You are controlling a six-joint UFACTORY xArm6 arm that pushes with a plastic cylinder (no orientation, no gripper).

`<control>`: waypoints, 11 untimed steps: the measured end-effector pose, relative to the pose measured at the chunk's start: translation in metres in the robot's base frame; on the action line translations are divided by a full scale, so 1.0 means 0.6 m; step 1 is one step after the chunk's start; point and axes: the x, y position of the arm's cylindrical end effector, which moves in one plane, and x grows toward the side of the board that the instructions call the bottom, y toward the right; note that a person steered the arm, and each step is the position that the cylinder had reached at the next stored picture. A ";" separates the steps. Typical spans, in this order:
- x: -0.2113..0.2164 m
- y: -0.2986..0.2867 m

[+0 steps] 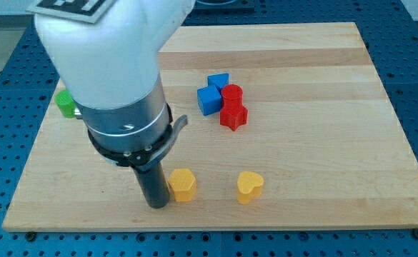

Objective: Push the yellow hexagon closer to the yellow heart

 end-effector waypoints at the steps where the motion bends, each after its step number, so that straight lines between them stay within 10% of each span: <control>1: -0.010 0.017; 5: -0.102 0.025; 11: -0.059 0.096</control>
